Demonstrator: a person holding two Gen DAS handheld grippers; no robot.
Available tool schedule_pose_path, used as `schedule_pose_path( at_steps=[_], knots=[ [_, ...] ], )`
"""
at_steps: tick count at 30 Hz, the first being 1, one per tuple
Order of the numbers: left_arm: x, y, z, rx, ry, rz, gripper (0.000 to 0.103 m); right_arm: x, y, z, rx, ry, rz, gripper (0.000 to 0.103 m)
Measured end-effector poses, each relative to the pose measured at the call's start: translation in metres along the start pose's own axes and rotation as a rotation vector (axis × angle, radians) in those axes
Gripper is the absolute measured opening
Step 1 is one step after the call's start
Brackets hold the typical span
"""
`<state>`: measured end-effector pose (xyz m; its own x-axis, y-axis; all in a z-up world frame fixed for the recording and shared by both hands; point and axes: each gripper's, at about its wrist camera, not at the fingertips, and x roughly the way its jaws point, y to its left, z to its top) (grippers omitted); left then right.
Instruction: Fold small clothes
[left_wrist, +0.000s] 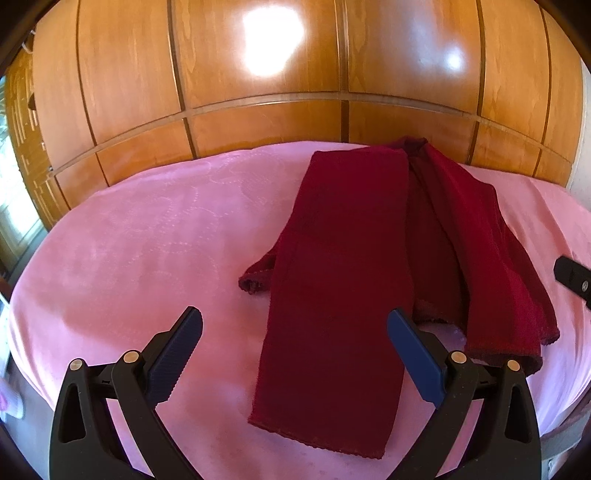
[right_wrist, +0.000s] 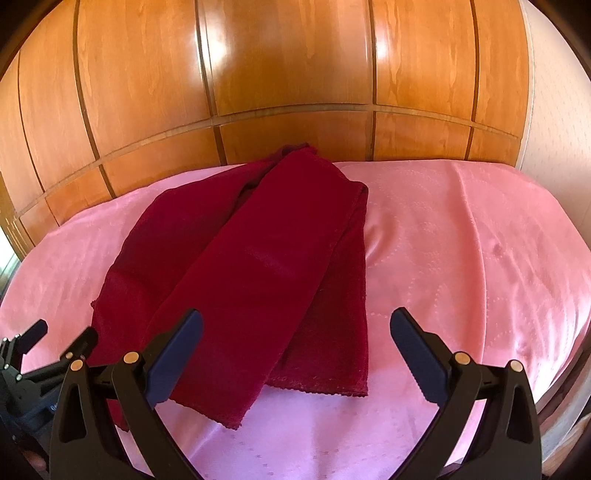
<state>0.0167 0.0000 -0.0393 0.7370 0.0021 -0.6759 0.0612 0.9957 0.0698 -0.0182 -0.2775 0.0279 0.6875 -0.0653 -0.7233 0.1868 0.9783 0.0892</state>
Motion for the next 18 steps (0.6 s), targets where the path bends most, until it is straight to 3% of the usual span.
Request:
schedule_pose_path(
  at_steps=[18],
  knots=[
    [0.014,-0.012,-0.010,0.049,0.041,0.019,0.099,-0.006,-0.006,0.002,0.013,-0.012,0.016,0.101]
  ],
)
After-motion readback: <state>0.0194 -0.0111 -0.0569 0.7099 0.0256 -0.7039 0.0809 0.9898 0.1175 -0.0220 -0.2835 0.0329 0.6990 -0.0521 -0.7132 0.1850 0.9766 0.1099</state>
